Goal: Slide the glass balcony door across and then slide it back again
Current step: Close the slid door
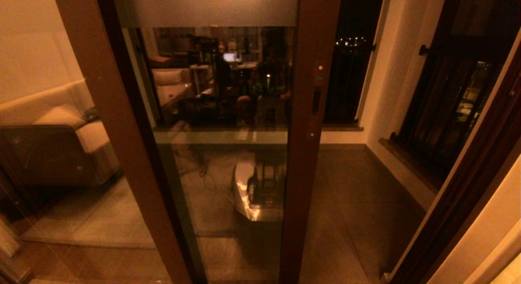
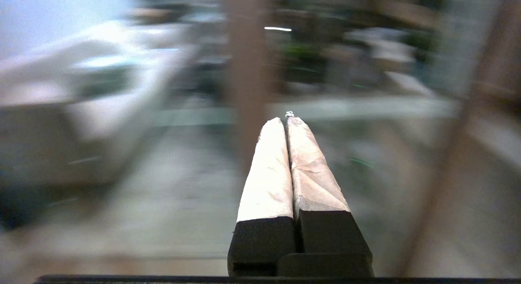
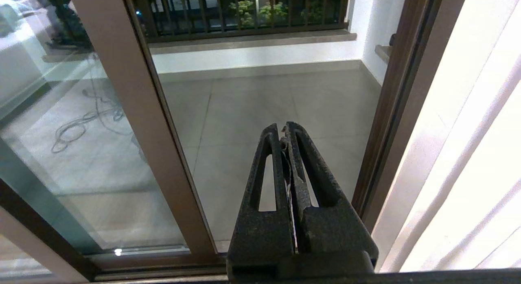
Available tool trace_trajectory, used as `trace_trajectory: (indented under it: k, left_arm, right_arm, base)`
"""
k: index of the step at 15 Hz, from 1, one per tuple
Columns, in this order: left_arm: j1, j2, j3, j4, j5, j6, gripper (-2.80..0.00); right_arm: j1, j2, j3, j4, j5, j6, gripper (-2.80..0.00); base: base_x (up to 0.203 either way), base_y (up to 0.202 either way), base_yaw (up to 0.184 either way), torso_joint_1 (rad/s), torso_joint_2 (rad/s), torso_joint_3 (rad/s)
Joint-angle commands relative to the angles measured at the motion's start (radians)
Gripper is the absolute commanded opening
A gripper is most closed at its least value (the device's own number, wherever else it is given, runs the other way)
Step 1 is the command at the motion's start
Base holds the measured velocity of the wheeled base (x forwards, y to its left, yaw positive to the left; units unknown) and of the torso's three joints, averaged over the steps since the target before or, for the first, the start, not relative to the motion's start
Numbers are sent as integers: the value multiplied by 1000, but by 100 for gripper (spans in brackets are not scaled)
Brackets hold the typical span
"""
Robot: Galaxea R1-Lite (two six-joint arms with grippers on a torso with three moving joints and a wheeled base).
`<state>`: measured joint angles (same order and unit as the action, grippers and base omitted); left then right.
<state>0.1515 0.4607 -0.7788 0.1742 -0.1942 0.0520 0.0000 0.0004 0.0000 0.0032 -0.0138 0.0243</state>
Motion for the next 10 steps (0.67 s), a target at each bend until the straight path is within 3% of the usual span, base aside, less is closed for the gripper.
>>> trace_trajectory:
  k: [1,4,7,10]
  left_arm:
    - [3,-102,-38,106,-160,-28,-280]
    - [-15,-136,-38,189,-220,-63,-280]
    - [-147,-135,-75,231,-199,-119,-280]
    - [-145,-188,-27,241,-160,-113,-280]
  right_arm:
    - [0,1,0,0,0,0,-280]
    - [0,1,0,0,0,0,-280]
    - [0,1,0,0,0,0,-280]
    - [0,1,0,0,0,0,-280]
  base:
    - [0,0,0,0,0,0]
    - [0,0,0,0,0,0]
    - [0,0,0,0,0,0]
    - [0,0,0,0,0,0]
